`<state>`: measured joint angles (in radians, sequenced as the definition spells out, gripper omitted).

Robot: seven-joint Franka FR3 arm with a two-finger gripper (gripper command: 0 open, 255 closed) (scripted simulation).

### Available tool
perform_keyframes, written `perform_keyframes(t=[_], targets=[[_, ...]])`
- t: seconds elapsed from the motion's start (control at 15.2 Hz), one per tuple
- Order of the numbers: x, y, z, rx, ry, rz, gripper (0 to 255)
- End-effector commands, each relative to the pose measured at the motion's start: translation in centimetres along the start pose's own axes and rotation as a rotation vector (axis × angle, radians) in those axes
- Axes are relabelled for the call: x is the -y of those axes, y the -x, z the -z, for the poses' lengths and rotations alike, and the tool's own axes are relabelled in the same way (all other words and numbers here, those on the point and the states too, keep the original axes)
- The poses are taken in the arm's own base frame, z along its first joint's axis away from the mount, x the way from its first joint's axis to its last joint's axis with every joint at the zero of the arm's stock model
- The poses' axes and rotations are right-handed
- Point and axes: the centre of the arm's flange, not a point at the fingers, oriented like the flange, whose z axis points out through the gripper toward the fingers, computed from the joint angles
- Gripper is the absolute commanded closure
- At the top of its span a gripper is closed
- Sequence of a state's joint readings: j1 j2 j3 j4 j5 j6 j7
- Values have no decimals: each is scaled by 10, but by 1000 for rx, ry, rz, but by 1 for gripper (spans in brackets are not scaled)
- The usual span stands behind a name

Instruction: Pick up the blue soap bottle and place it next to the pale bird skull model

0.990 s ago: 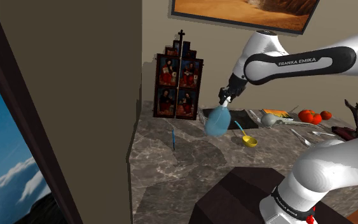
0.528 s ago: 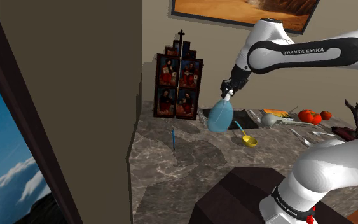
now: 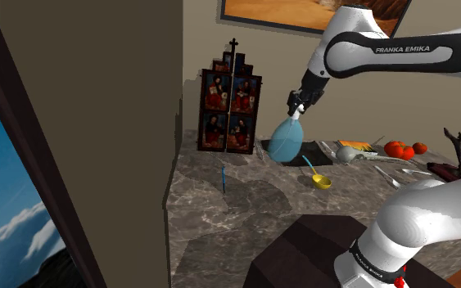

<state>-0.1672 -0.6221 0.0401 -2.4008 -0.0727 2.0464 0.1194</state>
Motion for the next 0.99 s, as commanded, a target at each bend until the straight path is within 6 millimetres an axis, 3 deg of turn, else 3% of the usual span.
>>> perform_keyframes(t=[0.0,0.92], targets=[[-1,-3,10,0,0,0,255],[-6,-23,81,0,0,0,255]])
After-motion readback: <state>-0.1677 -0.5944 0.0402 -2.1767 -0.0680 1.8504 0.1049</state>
